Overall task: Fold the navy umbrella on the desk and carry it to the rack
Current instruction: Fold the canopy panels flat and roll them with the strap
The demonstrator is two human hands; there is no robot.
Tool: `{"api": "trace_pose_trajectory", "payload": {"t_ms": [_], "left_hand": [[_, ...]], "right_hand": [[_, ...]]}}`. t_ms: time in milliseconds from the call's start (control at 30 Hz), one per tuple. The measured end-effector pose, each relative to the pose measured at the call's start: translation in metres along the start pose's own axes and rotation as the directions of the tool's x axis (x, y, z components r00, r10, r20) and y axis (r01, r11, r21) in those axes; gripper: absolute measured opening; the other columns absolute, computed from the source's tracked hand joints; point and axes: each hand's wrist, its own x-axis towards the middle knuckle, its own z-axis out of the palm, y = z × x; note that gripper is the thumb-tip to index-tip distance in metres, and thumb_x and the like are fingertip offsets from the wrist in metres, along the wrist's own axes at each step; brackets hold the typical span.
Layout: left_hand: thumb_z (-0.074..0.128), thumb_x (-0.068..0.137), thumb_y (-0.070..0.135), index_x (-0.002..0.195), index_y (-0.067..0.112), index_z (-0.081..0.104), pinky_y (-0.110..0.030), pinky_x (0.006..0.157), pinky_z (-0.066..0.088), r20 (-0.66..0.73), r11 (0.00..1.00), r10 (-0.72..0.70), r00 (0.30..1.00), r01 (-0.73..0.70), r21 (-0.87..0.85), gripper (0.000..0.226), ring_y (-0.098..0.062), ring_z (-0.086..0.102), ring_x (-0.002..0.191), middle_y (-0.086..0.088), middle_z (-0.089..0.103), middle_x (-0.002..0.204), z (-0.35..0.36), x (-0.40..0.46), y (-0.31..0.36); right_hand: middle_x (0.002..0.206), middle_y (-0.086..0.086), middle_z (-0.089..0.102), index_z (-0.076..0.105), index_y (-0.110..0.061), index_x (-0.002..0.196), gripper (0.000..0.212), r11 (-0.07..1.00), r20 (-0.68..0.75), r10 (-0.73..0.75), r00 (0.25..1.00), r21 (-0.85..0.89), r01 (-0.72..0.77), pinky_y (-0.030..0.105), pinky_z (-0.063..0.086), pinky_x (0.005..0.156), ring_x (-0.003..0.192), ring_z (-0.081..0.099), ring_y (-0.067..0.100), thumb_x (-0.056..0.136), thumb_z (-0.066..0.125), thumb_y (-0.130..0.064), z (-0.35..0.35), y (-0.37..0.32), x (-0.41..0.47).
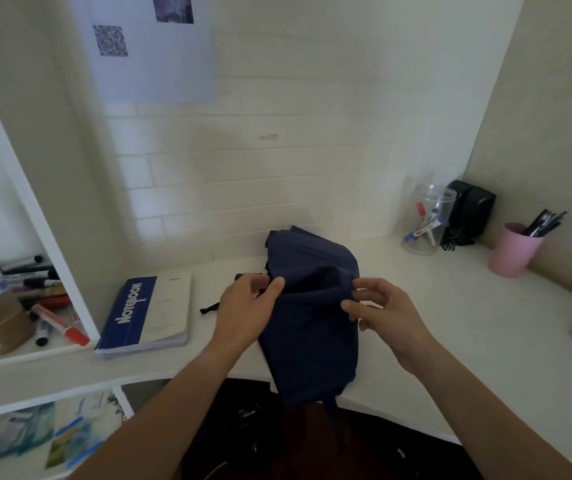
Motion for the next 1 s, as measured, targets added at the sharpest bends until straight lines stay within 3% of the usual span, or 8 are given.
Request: {"api": "trace_pose_trajectory", "payload": {"t_ms": [100, 167, 233, 367, 600, 733, 900, 1000], "left_hand": [[0.07, 0.083, 0.059, 0.098, 0.015, 0.075, -0.036, 0.085, 0.059, 0.202, 0.977, -0.206, 0.957, 0.214, -0.018, 0.047, -0.019, 0.07, 0.093, 0.001, 0.075, 0.1, 0.008, 0.029, 0.012], [0.079, 0.084, 0.041, 0.097, 0.01, 0.077, -0.024, 0.067, 0.06, 0.291, 0.956, -0.207, 0.934, 0.256, -0.141, 0.034, -0.018, 0.074, 0.084, -0.004, 0.078, 0.094, 0.011, 0.037, 0.015], [0.079, 0.087, 0.024, 0.101, -0.002, 0.076, -0.025, 0.067, 0.06, 0.256, 0.957, -0.126, 0.959, 0.185, -0.224, 0.03, -0.024, 0.075, 0.086, -0.011, 0.079, 0.096, 0.014, 0.044, 0.014], [0.073, 0.092, 0.035, 0.105, -0.006, 0.069, -0.033, 0.079, 0.054, 0.181, 0.927, 0.014, 0.983, 0.055, -0.371, 0.043, -0.019, 0.067, 0.086, -0.009, 0.073, 0.093, 0.003, 0.039, 0.02], [0.061, 0.1, 0.034, 0.101, 0.01, 0.069, -0.021, 0.069, 0.05, 0.141, 0.952, 0.111, 0.984, -0.064, -0.301, 0.025, -0.003, 0.063, 0.076, -0.006, 0.073, 0.091, -0.007, -0.003, 0.011], [0.052, 0.104, 0.037, 0.1, 0.02, 0.058, -0.029, 0.067, 0.05, 0.206, 0.963, 0.163, 0.965, -0.111, -0.244, 0.019, -0.009, 0.064, 0.075, 0.0, 0.072, 0.085, -0.005, -0.028, -0.004], [0.051, 0.105, 0.035, 0.114, 0.021, 0.063, -0.013, 0.063, 0.05, 0.193, 0.962, 0.118, 0.974, -0.063, -0.267, 0.021, 0.004, 0.068, 0.077, 0.009, 0.071, 0.098, -0.001, -0.054, -0.01], [0.056, 0.103, 0.031, 0.1, 0.019, 0.072, -0.008, 0.057, 0.047, 0.228, 0.963, 0.077, 0.971, -0.013, -0.27, 0.02, 0.006, 0.067, 0.066, 0.013, 0.074, 0.077, 0.003, -0.063, -0.013]], "right_hand": [[0.098, 0.011, 0.076, 0.066, -0.01, 0.116, 0.038, 0.992, -0.016, 0.046, 0.999, 0.118, -0.044, 0.037, 0.054, 0.073, 0.072, 0.067, 0.019, 0.081, 0.082, -0.009, 0.001, 0.002, 0.001], [0.088, 0.006, 0.076, 0.066, -0.009, 0.116, 0.037, 0.983, -0.011, 0.084, 0.996, 0.167, -0.081, 0.038, 0.054, 0.075, 0.07, 0.066, 0.018, 0.082, 0.082, -0.014, 0.004, 0.001, 0.002], [0.088, 0.005, 0.074, 0.069, -0.008, 0.114, 0.037, 0.976, -0.005, 0.112, 0.994, 0.187, -0.109, 0.039, 0.054, 0.076, 0.07, 0.065, 0.018, 0.083, 0.081, -0.024, 0.005, -0.001, 0.004], [0.094, 0.006, 0.067, 0.075, -0.009, 0.106, 0.041, 0.974, -0.007, 0.156, 0.988, 0.165, -0.153, 0.034, 0.052, 0.069, 0.07, 0.06, 0.02, 0.083, 0.078, -0.043, 0.004, -0.004, 0.008], [0.084, 0.003, 0.066, 0.078, -0.012, 0.1, 0.025, 0.978, 0.027, 0.143, 0.989, 0.148, -0.146, 0.034, 0.047, 0.068, 0.072, 0.053, 0.018, 0.083, 0.081, -0.03, 0.01, 0.002, -0.001], [0.075, 0.005, 0.062, 0.074, -0.008, 0.092, 0.017, 0.983, 0.048, 0.088, 0.995, 0.157, -0.094, 0.026, 0.041, 0.051, 0.062, 0.055, 0.016, 0.085, 0.079, -0.023, 0.005, 0.012, -0.008], [0.084, 0.007, 0.068, 0.064, -0.005, 0.111, 0.032, 0.971, 0.077, 0.172, 0.982, 0.157, -0.183, 0.025, 0.04, 0.045, 0.055, 0.058, 0.017, 0.085, 0.079, -0.019, 0.002, 0.014, -0.02], [0.096, 0.005, 0.07, 0.068, -0.012, 0.119, 0.041, 0.953, 0.135, 0.242, 0.961, 0.15, -0.262, 0.025, 0.041, 0.047, 0.058, 0.058, 0.015, 0.084, 0.08, -0.028, 0.001, 0.018, -0.024]]}}
